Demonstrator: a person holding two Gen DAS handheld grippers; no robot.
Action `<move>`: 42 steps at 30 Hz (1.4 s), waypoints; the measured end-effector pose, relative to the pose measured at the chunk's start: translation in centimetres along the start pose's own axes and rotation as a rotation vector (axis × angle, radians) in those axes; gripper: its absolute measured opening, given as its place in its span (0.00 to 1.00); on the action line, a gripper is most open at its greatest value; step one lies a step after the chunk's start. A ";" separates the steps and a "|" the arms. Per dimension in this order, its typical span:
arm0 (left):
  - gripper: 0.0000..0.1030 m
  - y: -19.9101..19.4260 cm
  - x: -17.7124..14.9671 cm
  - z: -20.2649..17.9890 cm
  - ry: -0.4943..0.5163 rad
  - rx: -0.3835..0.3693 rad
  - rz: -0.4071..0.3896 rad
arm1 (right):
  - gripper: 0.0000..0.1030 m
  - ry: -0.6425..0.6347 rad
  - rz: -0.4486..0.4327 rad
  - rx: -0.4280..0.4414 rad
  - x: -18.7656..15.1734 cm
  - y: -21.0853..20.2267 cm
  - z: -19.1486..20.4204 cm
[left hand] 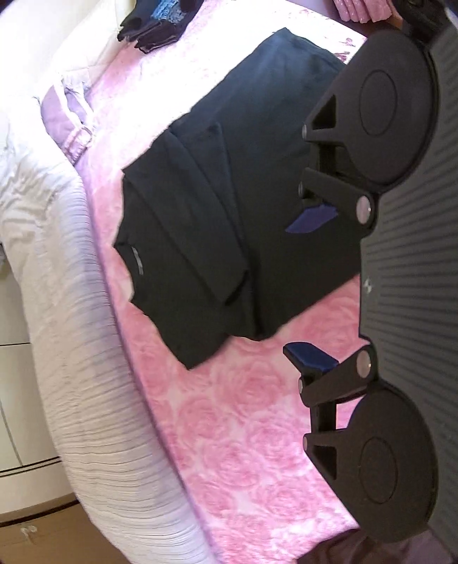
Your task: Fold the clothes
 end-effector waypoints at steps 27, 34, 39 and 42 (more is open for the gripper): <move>0.66 1.3 -3.1 -5.4 0.110 -0.067 0.065 | 0.75 -0.160 0.293 -0.041 -8.8 0.9 1.3; 0.68 1.4 -9.6 -9.2 0.279 -0.022 0.102 | 0.75 -0.365 0.286 -0.094 -13.5 1.1 -2.7; 0.68 1.8 -15.9 -14.5 0.486 0.016 0.154 | 0.75 -0.577 0.368 -0.001 -18.7 2.8 -4.7; 0.68 2.4 -19.9 -18.3 0.618 0.048 0.188 | 0.75 -0.745 0.362 0.078 -21.0 3.4 -5.0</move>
Point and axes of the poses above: each gripper's, at about its wrist camera, not at the fingertips, and y roughly the way its jaws point, z to its left, x to its top, the point moved 9 cm from there along y, roughly the way its jaws point, and after that the axes turned 2 degrees about -z, right-handed, at the moved point
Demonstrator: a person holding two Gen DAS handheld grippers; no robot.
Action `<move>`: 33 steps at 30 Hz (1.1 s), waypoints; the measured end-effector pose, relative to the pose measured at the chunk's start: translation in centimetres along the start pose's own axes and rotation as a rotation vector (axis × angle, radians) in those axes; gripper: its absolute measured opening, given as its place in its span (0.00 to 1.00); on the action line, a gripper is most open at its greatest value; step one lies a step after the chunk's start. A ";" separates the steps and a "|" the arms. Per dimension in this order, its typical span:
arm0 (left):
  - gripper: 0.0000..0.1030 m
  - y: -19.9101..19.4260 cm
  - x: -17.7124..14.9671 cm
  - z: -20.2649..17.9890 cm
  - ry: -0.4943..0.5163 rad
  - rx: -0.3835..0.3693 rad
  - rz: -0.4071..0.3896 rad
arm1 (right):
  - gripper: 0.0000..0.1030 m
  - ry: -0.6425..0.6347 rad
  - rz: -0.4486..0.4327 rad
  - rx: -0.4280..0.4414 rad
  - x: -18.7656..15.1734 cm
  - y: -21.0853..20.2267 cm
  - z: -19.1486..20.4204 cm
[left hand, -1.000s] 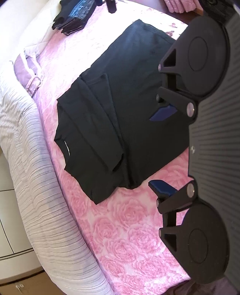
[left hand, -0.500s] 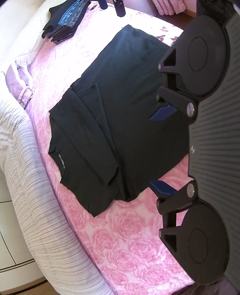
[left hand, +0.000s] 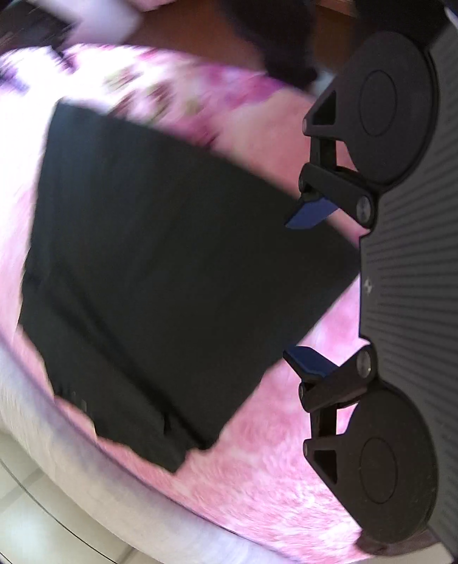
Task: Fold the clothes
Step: 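Grasp the shirt hem corners with both grippers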
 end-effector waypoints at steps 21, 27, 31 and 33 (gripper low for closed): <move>0.72 7.1 -1.6 -6.0 0.363 0.277 -0.141 | 0.75 -0.497 -0.288 -0.181 -4.8 7.4 5.0; 0.68 6.9 -2.1 -5.3 0.359 0.296 -0.221 | 0.75 -0.551 -0.436 -0.307 -5.5 7.9 5.3; 0.69 7.1 -1.9 -5.0 0.346 0.315 -0.280 | 0.75 -0.554 -0.469 -0.344 -4.8 8.4 5.3; 0.69 7.0 -2.0 -5.2 0.345 0.336 -0.303 | 0.76 -0.561 -0.491 -0.365 -4.4 8.7 5.2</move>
Point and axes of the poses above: each gripper's, at about its wrist camera, not at the fingertips, and y roughly the way its jaws point, z to its left, x to its top, the point moved 9 cm from there along y, roughly the way its jaws point, and after that the axes turned 2 degrees about -z, right-handed, at the moved point
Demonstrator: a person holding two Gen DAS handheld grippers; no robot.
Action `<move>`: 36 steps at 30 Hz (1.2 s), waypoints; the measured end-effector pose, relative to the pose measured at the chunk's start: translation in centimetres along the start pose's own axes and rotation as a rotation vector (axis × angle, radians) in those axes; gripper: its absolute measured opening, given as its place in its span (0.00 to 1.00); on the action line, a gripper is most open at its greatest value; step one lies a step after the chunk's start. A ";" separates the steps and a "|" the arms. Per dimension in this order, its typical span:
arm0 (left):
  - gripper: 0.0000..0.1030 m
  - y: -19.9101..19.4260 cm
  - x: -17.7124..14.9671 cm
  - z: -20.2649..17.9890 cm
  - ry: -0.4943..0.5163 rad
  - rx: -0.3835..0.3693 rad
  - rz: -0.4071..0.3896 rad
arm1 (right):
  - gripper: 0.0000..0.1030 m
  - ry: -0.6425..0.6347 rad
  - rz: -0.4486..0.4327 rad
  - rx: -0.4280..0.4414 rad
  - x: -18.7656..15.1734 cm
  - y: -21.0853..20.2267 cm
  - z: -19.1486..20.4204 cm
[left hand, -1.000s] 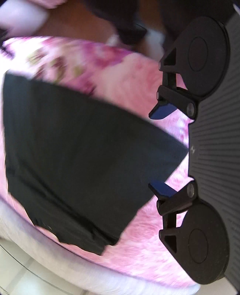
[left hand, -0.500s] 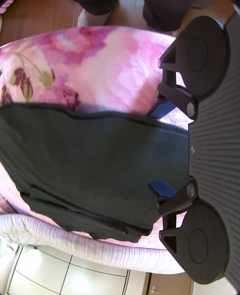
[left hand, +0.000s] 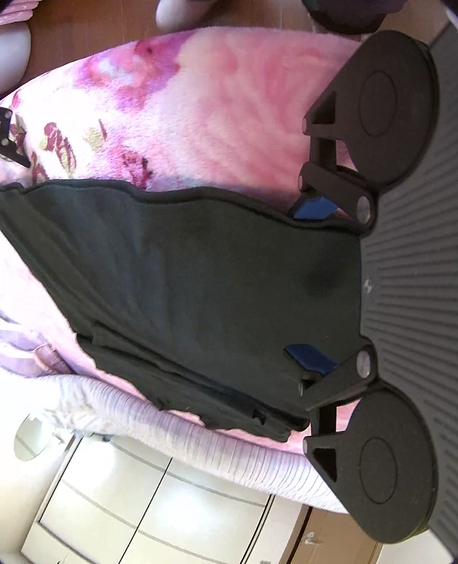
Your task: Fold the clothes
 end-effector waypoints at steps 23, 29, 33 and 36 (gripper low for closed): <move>0.07 0.2 -2.8 0.0 0.035 0.332 -0.106 | 0.03 -0.144 0.108 -0.266 -3.4 5.2 -2.3; 0.03 -2.0 -3.5 -0.5 0.068 0.229 -0.109 | 0.02 -0.096 0.192 -0.280 -2.5 2.5 -2.6; 0.03 -4.4 -4.1 0.7 0.032 0.206 -0.115 | 0.01 -0.087 0.197 -0.276 -1.5 -0.7 -1.9; 0.02 -7.5 -4.6 0.5 0.027 0.181 -0.124 | 0.01 -0.093 0.193 -0.264 -1.1 -3.0 -1.0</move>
Point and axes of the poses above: each gripper's, at about its wrist camera, not at the fingertips, and y roughly the way its jaws point, z to its left, x to its top, the point moved 9 cm from there along y, roughly the way its jaws point, and after that the axes turned 2 degrees about -z, right-handed, at the moved point
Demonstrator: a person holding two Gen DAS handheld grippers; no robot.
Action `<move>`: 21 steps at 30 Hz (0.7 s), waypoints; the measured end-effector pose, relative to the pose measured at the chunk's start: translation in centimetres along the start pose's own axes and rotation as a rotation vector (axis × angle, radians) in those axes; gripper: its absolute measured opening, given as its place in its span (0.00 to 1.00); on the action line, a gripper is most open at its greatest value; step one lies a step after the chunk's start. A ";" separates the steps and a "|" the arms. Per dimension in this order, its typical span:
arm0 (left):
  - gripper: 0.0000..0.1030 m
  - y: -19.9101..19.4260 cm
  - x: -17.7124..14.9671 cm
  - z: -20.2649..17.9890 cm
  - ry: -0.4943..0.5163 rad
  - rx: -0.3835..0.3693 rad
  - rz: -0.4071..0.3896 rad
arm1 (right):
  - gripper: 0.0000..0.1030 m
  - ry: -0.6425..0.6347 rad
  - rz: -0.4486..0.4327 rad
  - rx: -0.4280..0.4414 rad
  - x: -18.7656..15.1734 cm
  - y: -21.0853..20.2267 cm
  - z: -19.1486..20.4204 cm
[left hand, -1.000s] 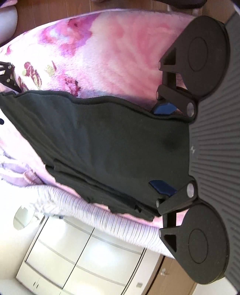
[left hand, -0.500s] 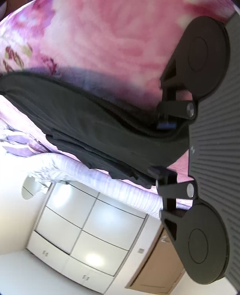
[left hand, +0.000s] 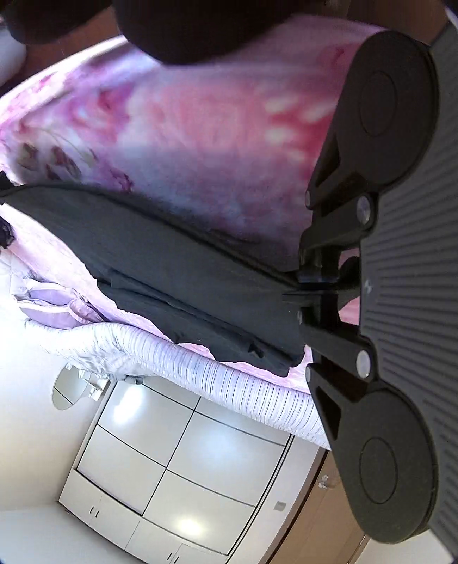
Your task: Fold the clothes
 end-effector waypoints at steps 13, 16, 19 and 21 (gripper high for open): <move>0.02 -19.9 0.2 -2.3 -0.131 -0.203 -0.004 | 0.01 0.133 -0.054 0.015 -0.9 -22.6 4.6; 0.02 -23.2 0.3 -3.2 -0.174 -0.242 0.008 | 0.01 0.170 -0.047 0.019 -1.0 -28.0 6.7; 0.02 -25.1 0.6 -3.5 -0.219 -0.270 0.007 | 0.01 0.175 -0.034 0.016 -1.2 -31.1 7.8; 0.02 -25.4 0.8 -2.9 -0.222 -0.261 -0.013 | 0.01 0.171 -0.022 0.016 -1.3 -31.6 8.0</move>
Point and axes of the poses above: each gripper's, at about its wrist camera, not at the fingertips, and y roughly the way its jaws point, z to its left, x to its top, the point moved 9 cm from there along y, roughly the way its jaws point, and after that the axes turned 2 degrees about -z, right-handed, at the moved point
